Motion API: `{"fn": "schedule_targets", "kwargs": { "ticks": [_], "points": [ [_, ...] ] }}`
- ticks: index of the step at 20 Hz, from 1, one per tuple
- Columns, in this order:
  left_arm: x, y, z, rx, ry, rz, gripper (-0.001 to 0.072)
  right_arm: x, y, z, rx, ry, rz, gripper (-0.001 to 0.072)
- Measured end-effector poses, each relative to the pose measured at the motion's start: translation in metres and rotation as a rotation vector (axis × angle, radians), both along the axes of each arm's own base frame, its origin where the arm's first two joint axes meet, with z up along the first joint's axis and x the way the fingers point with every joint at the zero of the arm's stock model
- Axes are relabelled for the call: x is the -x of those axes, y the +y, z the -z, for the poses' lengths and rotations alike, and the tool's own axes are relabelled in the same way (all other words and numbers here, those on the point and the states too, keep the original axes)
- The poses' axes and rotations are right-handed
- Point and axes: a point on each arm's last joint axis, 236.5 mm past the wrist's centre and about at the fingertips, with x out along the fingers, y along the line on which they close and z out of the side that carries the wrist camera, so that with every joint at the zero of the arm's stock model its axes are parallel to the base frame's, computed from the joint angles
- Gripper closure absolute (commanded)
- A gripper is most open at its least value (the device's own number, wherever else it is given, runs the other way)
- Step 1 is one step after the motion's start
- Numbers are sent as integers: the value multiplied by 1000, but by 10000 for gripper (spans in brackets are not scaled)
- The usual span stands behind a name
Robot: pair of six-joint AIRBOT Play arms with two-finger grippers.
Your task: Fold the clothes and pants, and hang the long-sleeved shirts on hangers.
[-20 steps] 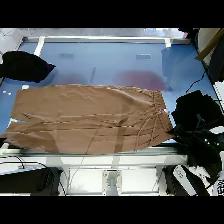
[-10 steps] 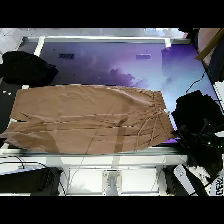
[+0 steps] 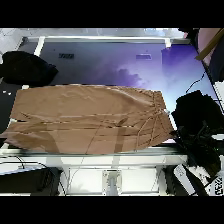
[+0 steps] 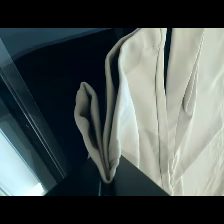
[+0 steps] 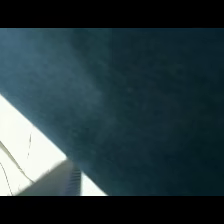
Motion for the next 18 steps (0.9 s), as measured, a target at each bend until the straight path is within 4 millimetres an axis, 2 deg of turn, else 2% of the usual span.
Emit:
{"fn": "schedule_targets", "kwargs": {
  "ticks": [4,6,9,11,13,15,18],
  "points": [
    [0,3,-2,-11,0,-2,690,-17,2,-10,-17,-81,11,672],
    [-1,9,-10,-36,-5,3,691,-24,2,-22,-24,-110,-16,672],
    [-5,24,-39,-117,-20,14,693,-34,2,-57,-21,-167,-87,674],
    [-13,34,-61,-184,-31,27,693,-53,0,-94,12,-254,-123,674],
    [-29,37,-81,-246,-45,63,693,-74,2,-128,60,-326,-166,674],
    [-55,36,-97,-308,-61,112,694,-98,12,-155,99,-388,-215,675],
    [-108,33,-116,-410,-92,145,694,-140,31,-174,119,-429,-259,675]
  ]
}}
